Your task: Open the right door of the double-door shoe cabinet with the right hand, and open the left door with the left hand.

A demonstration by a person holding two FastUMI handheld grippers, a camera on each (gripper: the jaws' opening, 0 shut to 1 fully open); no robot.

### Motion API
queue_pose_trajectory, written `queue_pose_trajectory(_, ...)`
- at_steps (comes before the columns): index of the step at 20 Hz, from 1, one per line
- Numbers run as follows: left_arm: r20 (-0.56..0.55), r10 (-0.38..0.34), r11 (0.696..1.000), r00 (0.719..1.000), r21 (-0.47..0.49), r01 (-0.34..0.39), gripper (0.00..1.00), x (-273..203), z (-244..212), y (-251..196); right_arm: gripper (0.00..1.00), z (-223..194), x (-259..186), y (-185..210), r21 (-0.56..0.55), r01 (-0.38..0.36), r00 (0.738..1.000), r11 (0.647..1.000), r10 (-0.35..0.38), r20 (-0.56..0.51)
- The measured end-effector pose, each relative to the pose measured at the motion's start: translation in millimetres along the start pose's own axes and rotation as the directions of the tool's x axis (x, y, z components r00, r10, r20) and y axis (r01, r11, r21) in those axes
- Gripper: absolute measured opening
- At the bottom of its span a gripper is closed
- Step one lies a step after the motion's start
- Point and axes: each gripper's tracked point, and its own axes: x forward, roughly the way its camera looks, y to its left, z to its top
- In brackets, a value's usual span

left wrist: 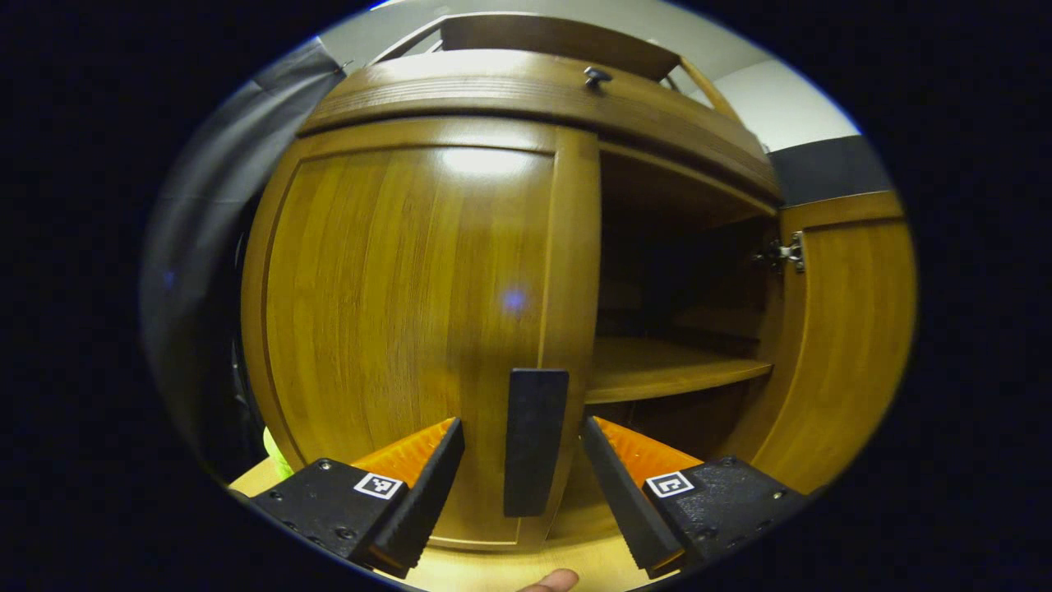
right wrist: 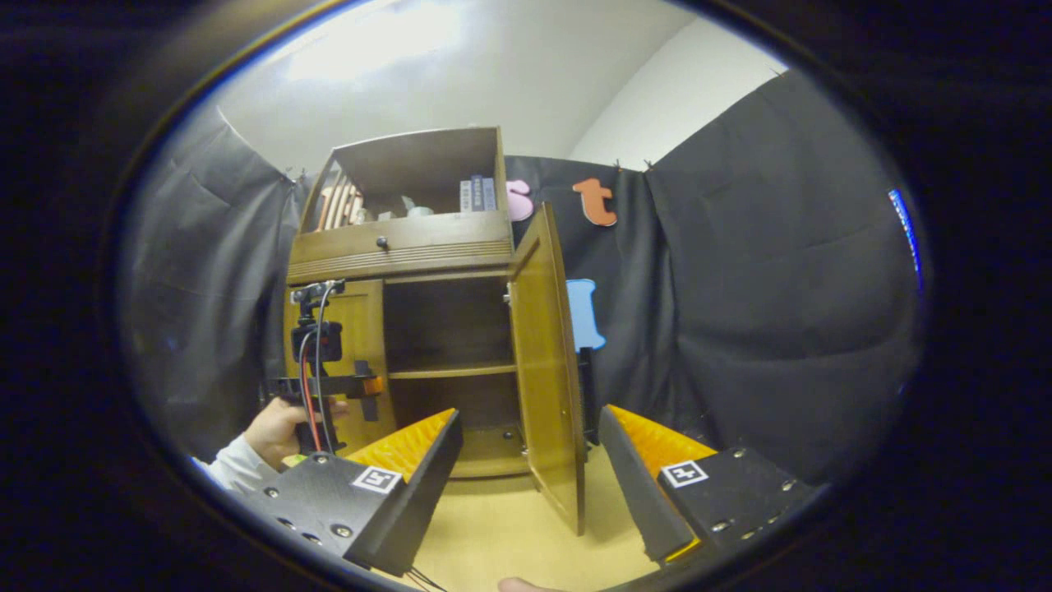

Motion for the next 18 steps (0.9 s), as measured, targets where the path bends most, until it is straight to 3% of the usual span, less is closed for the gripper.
queue_pose_trajectory(2, -0.025, -0.001, 0.999, 1.0, -0.037, 0.001, 0.75, 5, -6, 4, 0.99, 0, -10, 19, 0.016, -0.016, 1.0, 1.0, 0.016, -0.009)
queue_pose_trajectory(3, 0.005, -0.059, 0.997, 0.998, -0.048, 0.059, 0.65, 6, -2, -7, 0.94, 1, -14, 33, 0.017, -0.046, 0.999, 0.999, 0.046, 0.004)
queue_pose_trajectory(4, -0.004, -0.063, 0.998, 0.998, -0.01, 0.063, 0.56, 6, -5, -6, 0.99, 3, -22, 46, 0.01, -0.079, 0.997, 0.997, 0.079, 0.025)
queue_pose_trajectory(6, 0.026, -0.075, 0.991, 0.997, 0.11, 0.072, 0.38, 4, -5, -5, 0.95, -1, -31, 69, -0.004, -0.15, 0.988, 0.989, 0.15, 0.041)
queue_pose_trajectory(7, 0.036, -0.087, 0.989, 0.996, 0.127, 0.082, 0.31, 1, -5, -4, 0.95, -8, -35, 78, -0.013, -0.19, 0.981, 0.982, 0.191, 0.037)
queue_pose_trajectory(9, 0.051, -0.121, 0.991, 0.991, 0.072, 0.117, 0.31, -6, 2, -8, 0.95, -11, -40, 89, -0.03, -0.227, 0.973, 0.973, 0.228, 0.022)
queue_pose_trajectory(12, 0.012, -0.144, 0.986, 0.99, 0.084, 0.142, 0.31, -17, 0, -10, 0.99, 5, -55, 95, -0.081, -0.262, 0.961, 0.962, 0.267, 0.065)
queue_pose_trajectory(13, -0.001, -0.148, 0.985, 0.989, 0.09, 0.147, 0.31, -23, 1, -10, 0.95, 9, -56, 90, -0.09, -0.248, 0.963, 0.965, 0.255, 0.082)
queue_pose_trajectory(14, -0.001, -0.156, 0.984, 0.988, 0.091, 0.156, 0.31, -30, 5, -10, 0.99, 12, -55, 84, -0.09, -0.231, 0.967, 0.969, 0.239, 0.092)
queue_pose_trajectory(16, -0.007, -0.179, 0.979, 0.984, 0.093, 0.179, 0.31, -48, 2, -7, 0.95, 9, -59, 88, -0.065, -0.228, 0.969, 0.971, 0.233, 0.081)
queue_pose_trajectory(18, -0.012, -0.211, 0.972, 0.977, 0.102, 0.211, 0.31, -66, -2, -4, 0.99, 1, -52, 87, -0.054, -0.225, 0.972, 0.973, 0.228, 0.05)
